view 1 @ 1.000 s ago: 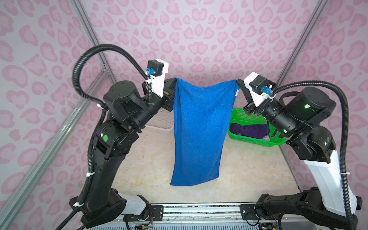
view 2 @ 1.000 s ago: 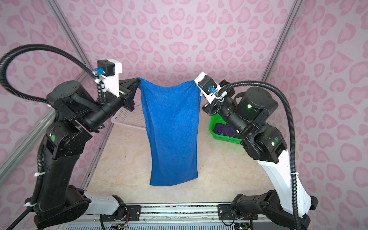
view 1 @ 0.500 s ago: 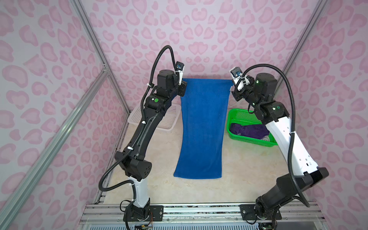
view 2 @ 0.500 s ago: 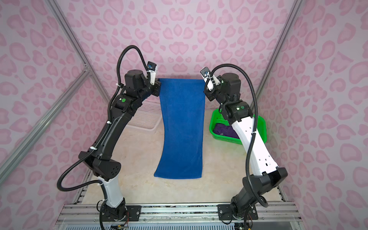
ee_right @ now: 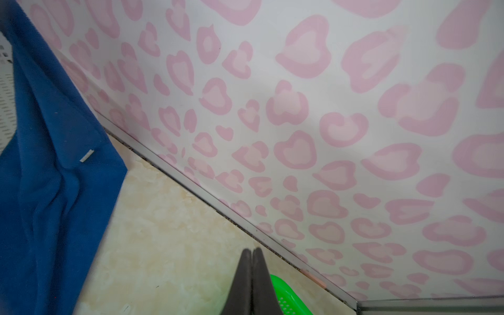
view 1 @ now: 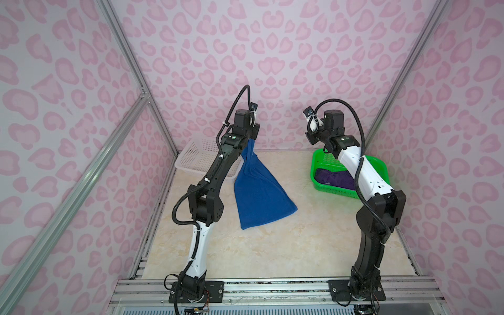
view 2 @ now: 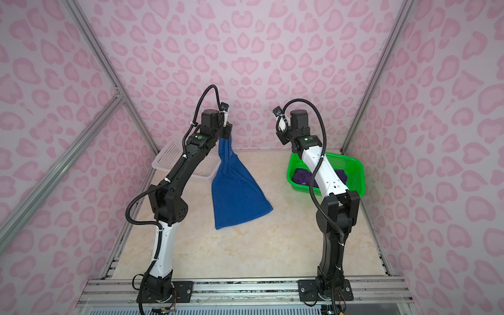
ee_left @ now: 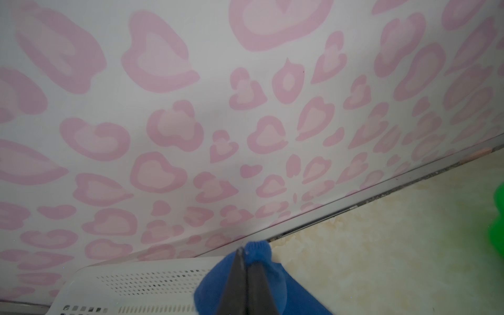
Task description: Fold and stack the towels
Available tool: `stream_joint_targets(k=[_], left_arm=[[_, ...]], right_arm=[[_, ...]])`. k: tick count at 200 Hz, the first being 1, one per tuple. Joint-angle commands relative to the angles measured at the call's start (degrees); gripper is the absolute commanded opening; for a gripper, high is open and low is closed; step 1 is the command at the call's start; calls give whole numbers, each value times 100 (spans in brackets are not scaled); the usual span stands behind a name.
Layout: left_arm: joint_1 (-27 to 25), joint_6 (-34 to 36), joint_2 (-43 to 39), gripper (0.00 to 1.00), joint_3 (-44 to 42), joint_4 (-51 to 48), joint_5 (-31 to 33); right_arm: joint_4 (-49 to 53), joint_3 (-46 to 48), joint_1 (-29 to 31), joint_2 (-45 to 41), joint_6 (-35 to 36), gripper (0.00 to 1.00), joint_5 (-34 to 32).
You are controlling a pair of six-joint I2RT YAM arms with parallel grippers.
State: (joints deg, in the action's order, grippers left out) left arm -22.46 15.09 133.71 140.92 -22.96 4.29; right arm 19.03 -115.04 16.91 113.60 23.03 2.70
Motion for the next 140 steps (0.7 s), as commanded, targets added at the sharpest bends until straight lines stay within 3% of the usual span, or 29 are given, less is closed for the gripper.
stream_joint_targets(k=[1, 26, 57, 91, 119, 140], left_arm=[[-10, -16, 2, 3, -226, 5, -485], [-77, 91, -334, 3, -622, -181, -1267], [-316, 670, -1023, 3, -1233, -517, -2038], [-706, 1860, -1813, 3, -1762, -1317, -2468], [-855, 2136, -2235, 3, -1766, -1769, -2671], [-913, 2164, -2579, 3, -1849, -1814, -2793]], right_arm=[[-292, 455, 52, -65, -229, 1, 623], [-1004, 1381, 93, -409, -259, 28, 1084], [-2172, 2528, 76, -973, -367, 54, 1810], [-1862, 2894, 76, -1491, -212, 56, 3115], [-940, 2680, 62, -1624, 6, 56, 3485], [-932, 2857, 54, -1724, 147, 55, 3610]])
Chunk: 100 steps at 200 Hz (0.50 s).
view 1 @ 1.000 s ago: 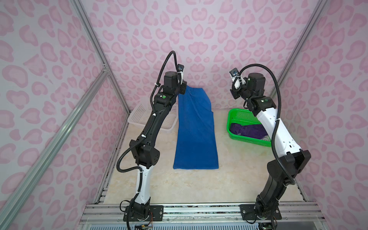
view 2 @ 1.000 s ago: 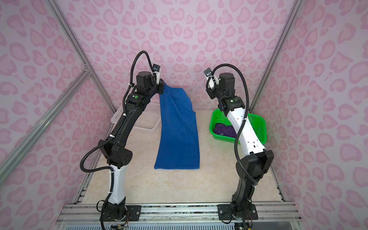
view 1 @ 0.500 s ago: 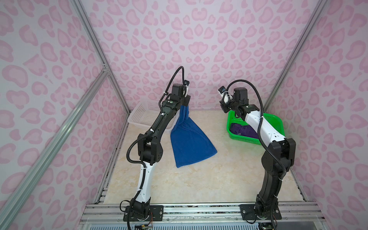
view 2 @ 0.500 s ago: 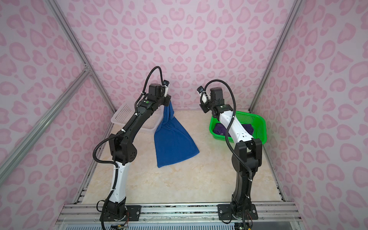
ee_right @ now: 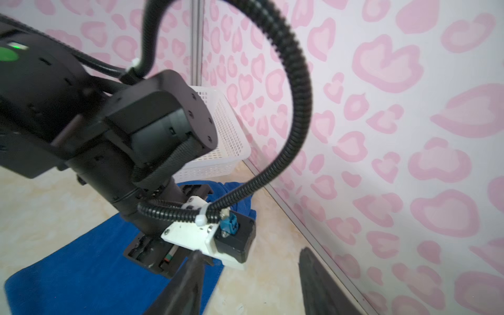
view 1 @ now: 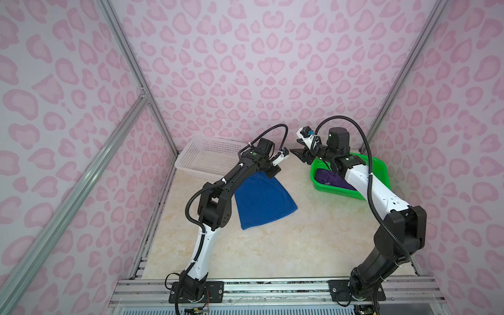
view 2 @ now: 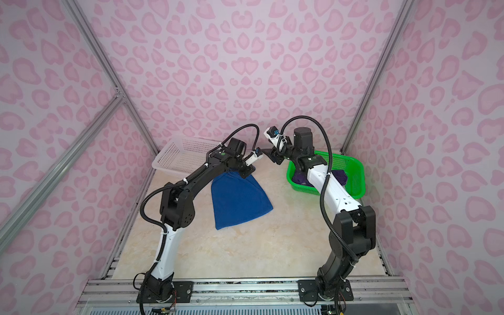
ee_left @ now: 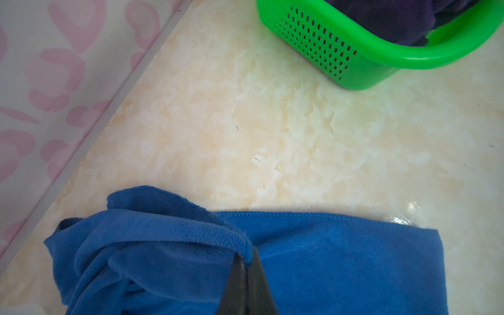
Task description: Fold and stack the towels
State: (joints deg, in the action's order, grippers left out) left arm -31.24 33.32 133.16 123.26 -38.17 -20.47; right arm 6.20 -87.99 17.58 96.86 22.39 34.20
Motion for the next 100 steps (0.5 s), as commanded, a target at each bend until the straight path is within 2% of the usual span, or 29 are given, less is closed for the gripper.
stream_joint_targets(k=[1, 38, 100], left_arm=[[-41, 341, -2537, 3, -83, -290, -317], [-92, 394, -3026, 3, -245, -362, -106], [-91, 346, -3557, 3, -1016, 165, 291]], right_arm=[[336, 159, -11, -60, 212, 55, 459], [-486, 801, -149, -355, -141, 55, 439], [-670, 915, -154, -308, -285, 55, 195]])
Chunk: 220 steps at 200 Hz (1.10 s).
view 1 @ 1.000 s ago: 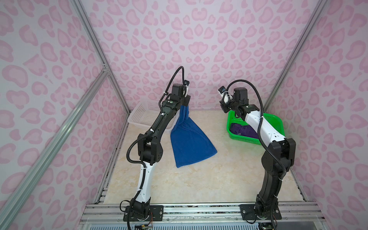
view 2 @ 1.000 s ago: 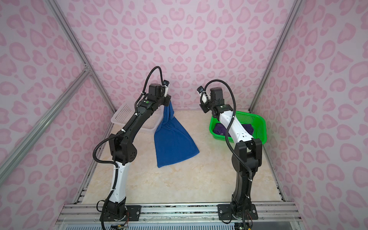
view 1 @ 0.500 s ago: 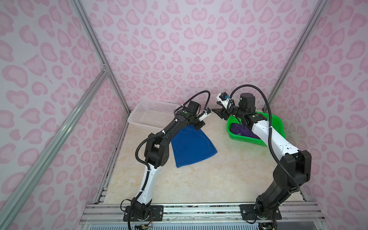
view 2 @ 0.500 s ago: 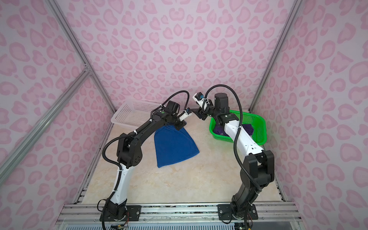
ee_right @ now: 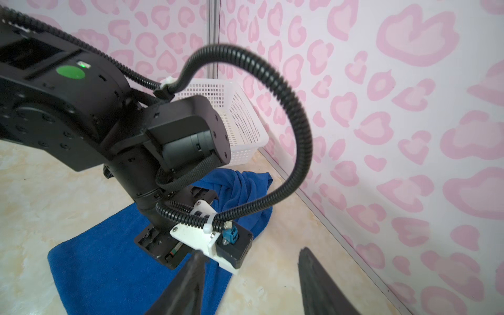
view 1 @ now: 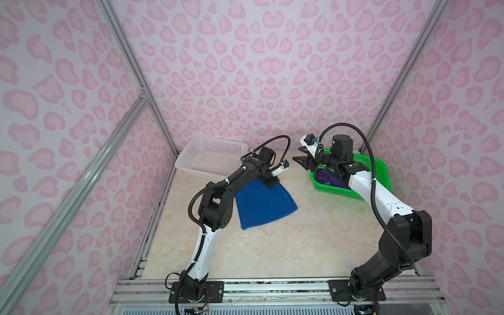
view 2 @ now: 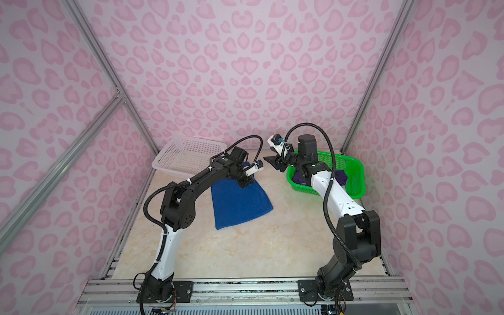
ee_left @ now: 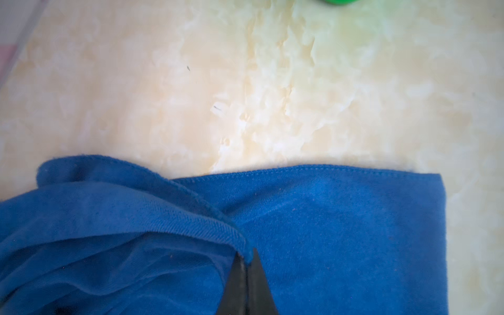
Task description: Fold and stack the towels
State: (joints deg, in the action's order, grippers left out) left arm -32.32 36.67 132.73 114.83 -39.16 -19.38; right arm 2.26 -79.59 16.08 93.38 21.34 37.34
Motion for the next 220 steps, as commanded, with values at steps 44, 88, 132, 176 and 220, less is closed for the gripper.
stream_joint_targets(k=[44, 88, 132, 176, 220], left_arm=[[15, 29, -3539, 3, -228, 273, 255], [15, 18, -3677, 3, -397, 464, 359], [15, -110, -4257, 3, -953, 1106, 567], [24, -229, -4861, 3, -1544, 1559, 466], [31, -276, -5140, 3, -1795, 1604, 540]], right_arm=[[-252, 46, -6, 61, -238, 56, -166], [-209, 23, -8, 61, -254, 56, -149], [-318, 137, -7, 134, -152, 56, -236], [-396, 177, 60, 323, -140, 57, -187], [-285, 157, 189, 432, -19, 58, -305]])
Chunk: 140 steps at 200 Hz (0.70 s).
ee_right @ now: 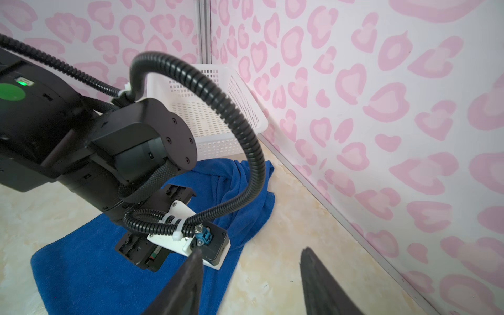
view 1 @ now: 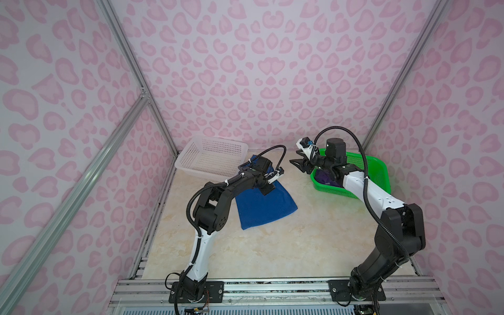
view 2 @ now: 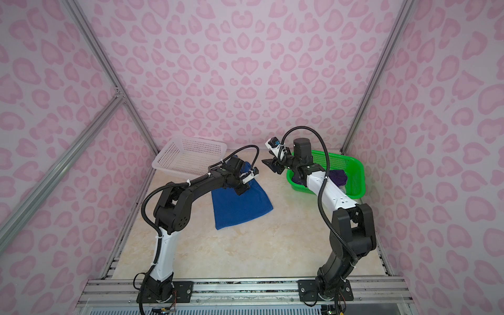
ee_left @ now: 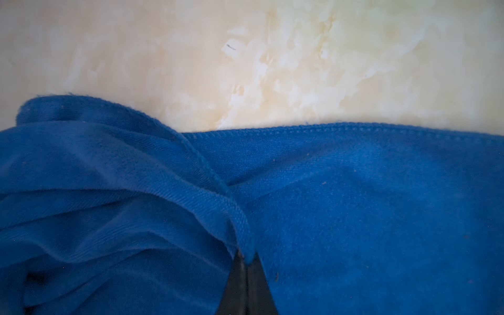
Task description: Fold and stack the towels
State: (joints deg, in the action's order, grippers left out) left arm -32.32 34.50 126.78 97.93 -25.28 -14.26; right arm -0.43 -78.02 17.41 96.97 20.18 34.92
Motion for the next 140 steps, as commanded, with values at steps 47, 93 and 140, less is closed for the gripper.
stream_joint_targets(k=[47, 93, 140], left_arm=[[41, -101, -4773, 3, -326, 330, 84], [50, -128, -5011, 3, -466, 290, -95], [50, -145, -5128, 3, -573, 34, -348]], right_arm=[[191, -29, 161, 69, 323, 58, -245], [74, 49, 188, 82, 405, 58, -292], [-165, 211, 427, 110, 869, 57, -161]])
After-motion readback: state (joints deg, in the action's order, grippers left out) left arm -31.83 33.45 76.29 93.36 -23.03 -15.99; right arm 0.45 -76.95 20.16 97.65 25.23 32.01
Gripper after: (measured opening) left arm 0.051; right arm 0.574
